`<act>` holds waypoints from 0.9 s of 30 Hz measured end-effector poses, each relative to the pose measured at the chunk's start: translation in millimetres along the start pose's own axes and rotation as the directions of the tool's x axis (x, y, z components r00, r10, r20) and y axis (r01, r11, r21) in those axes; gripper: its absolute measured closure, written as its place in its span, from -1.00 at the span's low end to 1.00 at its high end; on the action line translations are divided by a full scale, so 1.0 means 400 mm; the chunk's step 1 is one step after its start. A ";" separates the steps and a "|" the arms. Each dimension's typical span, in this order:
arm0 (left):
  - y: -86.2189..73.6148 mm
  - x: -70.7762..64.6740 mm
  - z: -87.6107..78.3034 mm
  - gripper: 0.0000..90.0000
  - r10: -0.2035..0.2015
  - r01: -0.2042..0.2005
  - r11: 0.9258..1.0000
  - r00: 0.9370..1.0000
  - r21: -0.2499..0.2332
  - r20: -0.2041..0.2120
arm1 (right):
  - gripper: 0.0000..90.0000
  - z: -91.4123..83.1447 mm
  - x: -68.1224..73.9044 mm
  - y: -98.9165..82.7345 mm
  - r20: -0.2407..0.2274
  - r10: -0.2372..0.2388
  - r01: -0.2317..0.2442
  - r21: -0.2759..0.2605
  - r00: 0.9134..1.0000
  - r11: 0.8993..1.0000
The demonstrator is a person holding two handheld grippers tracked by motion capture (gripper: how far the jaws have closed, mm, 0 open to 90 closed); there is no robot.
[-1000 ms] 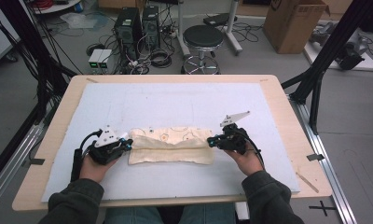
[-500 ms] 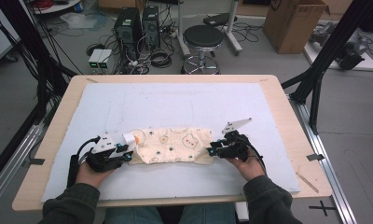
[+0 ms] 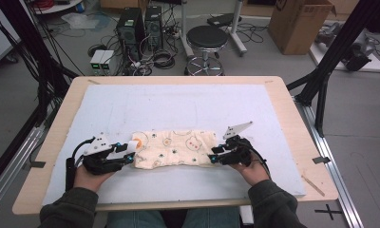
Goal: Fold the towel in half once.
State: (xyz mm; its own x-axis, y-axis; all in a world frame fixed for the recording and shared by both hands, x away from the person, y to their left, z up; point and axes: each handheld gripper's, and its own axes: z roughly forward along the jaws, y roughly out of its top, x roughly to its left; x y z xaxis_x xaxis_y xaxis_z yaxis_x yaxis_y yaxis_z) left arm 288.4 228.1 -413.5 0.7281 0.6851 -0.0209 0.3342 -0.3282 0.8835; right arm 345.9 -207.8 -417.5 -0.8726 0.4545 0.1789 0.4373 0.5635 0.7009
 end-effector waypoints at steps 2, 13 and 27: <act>0.003 0.005 -0.002 0.22 -0.002 0.002 1.000 1.000 0.000 0.000 | 0.33 0.006 0.003 -0.002 -0.010 0.001 -0.001 0.016 1.000 1.000; 0.024 0.022 -0.015 0.23 -0.018 0.018 0.999 1.000 -0.035 0.000 | 0.34 0.030 0.010 -0.021 -0.031 -0.014 0.016 0.058 0.999 0.998; -0.001 -0.005 0.048 0.27 0.001 -0.010 0.995 0.996 0.104 0.085 | 0.77 0.036 0.022 -0.027 0.000 -0.065 0.065 0.072 0.998 0.995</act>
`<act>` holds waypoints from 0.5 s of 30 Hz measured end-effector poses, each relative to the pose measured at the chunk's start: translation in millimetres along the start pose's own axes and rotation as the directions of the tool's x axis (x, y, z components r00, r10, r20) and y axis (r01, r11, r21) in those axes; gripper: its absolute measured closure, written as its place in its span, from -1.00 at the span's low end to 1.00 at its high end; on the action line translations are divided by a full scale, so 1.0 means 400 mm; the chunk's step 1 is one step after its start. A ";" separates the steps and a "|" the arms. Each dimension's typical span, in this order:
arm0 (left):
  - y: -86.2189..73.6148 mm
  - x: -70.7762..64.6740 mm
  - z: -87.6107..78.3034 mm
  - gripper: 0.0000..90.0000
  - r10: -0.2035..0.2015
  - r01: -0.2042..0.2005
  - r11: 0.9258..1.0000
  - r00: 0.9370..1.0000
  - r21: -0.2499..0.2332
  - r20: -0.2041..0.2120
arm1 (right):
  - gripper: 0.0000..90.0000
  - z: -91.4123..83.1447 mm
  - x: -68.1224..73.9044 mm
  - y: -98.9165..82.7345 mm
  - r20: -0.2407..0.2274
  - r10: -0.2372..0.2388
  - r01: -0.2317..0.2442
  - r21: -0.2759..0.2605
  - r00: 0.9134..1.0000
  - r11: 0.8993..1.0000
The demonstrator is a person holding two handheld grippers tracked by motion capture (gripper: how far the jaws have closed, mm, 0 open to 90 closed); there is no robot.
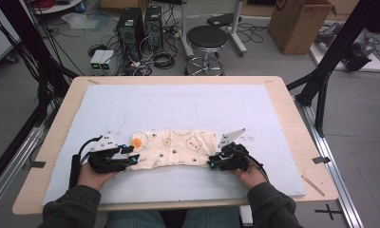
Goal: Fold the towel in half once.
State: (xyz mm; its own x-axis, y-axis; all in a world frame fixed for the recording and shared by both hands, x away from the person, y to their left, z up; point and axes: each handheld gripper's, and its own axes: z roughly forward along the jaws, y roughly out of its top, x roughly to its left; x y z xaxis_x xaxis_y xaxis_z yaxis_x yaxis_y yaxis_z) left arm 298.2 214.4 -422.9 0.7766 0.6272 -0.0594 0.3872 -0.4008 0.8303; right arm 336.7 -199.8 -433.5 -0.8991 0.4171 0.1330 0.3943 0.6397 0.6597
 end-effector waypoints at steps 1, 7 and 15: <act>-0.003 -0.002 0.008 0.30 0.007 -0.007 1.000 1.000 0.017 0.001 | 0.80 0.000 0.001 0.001 -0.004 0.000 0.000 -0.001 1.000 1.000; -0.023 0.007 0.042 0.43 0.000 0.003 0.994 1.000 0.109 -0.031 | 0.88 -0.016 0.003 0.001 -0.023 0.003 -0.003 -0.020 1.000 1.000; -0.020 0.014 0.037 0.42 -0.013 0.016 0.996 0.999 0.085 -0.039 | 0.60 -0.011 0.001 -0.003 -0.044 0.006 -0.006 0.005 0.999 1.000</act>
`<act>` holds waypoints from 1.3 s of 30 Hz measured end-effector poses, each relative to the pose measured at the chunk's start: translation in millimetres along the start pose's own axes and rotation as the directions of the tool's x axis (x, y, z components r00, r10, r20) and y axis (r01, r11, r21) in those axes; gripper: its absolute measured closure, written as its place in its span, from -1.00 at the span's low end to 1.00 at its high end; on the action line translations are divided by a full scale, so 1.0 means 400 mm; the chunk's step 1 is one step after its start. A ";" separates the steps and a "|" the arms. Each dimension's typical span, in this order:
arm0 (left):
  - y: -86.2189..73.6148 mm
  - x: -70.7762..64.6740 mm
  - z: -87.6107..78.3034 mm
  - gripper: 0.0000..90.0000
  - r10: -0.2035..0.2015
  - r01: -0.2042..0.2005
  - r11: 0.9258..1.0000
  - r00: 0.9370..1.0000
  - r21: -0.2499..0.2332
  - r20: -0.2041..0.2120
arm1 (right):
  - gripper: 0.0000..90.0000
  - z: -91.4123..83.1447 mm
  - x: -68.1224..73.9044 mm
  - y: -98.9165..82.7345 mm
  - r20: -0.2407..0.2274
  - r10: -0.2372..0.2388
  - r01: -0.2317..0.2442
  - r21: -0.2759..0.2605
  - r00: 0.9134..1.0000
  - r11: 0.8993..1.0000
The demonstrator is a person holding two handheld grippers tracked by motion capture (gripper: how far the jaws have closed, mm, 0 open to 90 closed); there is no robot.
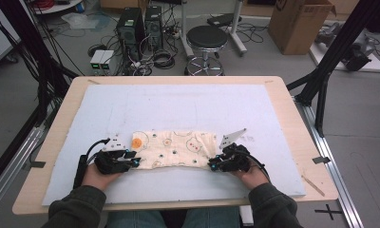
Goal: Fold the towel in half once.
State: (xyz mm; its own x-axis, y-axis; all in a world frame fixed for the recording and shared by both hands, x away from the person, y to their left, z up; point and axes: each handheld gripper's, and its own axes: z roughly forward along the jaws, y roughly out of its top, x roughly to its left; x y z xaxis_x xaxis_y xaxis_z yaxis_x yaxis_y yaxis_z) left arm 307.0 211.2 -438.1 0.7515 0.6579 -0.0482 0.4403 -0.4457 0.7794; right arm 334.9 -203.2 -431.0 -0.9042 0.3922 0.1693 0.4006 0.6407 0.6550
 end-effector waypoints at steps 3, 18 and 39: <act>0.017 0.005 -0.010 0.41 -0.015 0.015 0.998 1.000 -0.054 -0.006 | 0.53 -0.017 -0.007 0.020 0.023 0.010 -0.009 -0.052 1.000 0.999; 0.085 0.067 0.078 0.57 -0.074 0.063 0.992 0.992 -0.105 -0.099 | 0.51 0.063 -0.083 0.167 0.100 0.044 -0.031 -0.127 0.994 0.991; 0.066 0.099 0.109 0.58 -0.084 0.079 0.996 0.984 -0.035 -0.160 | 0.58 0.072 -0.159 0.114 0.181 0.114 -0.110 -0.034 0.977 0.993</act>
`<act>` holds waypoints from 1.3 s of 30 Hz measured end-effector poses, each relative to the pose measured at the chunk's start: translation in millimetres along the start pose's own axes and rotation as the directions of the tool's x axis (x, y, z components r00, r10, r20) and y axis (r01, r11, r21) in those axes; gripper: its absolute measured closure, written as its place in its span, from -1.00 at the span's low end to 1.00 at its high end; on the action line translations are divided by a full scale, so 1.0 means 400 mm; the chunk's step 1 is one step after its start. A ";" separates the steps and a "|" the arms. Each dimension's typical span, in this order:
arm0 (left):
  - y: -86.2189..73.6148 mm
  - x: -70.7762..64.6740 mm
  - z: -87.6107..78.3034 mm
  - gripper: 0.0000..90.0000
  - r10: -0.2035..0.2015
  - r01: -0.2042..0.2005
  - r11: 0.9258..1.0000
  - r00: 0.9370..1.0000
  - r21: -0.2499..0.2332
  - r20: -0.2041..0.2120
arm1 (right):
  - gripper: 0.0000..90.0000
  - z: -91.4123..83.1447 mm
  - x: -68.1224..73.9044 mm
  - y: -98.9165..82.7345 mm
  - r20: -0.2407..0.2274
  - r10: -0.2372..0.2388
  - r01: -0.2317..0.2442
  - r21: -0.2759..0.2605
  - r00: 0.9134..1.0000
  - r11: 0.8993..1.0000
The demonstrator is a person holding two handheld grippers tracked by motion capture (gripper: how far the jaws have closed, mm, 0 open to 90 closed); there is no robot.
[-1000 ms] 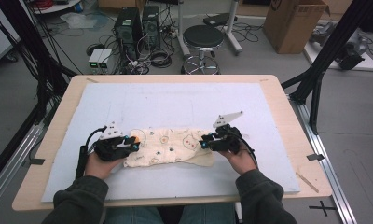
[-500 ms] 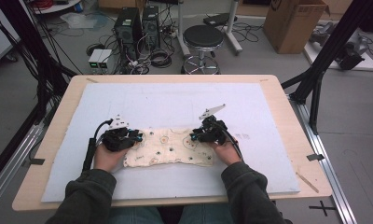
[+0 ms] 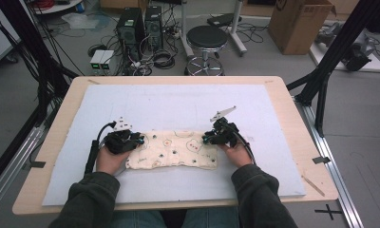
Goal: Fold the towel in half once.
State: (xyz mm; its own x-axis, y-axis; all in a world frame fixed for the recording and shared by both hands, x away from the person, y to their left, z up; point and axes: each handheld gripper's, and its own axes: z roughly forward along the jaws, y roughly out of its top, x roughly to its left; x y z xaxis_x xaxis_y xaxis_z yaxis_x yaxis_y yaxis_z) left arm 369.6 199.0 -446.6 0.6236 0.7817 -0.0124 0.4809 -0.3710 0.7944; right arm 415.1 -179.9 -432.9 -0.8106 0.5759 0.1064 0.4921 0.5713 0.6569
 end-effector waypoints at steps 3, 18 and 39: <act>0.001 -0.003 0.000 0.58 0.001 -0.001 1.000 1.000 0.000 -0.009 | 0.58 -0.004 -0.004 -0.002 0.010 0.004 -0.004 0.001 1.000 1.000; 0.013 0.039 -0.033 0.44 -0.058 0.056 0.996 0.998 -0.068 -0.030 | 0.40 -0.037 -0.029 -0.004 0.035 0.028 -0.026 -0.062 0.999 0.998; 0.005 0.062 0.006 0.60 -0.086 0.086 0.996 0.996 0.003 0.018 | 0.59 -0.017 -0.074 -0.012 -0.025 0.087 -0.087 0.001 0.996 0.996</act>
State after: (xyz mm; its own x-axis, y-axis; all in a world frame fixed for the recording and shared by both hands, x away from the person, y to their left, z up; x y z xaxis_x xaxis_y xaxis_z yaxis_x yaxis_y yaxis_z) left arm 387.5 216.6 -446.7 0.5911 0.8014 -0.0915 0.5344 -0.3041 0.7886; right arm 434.6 -203.7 -433.9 -0.7727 0.6081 0.1817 0.5606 0.5196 0.6448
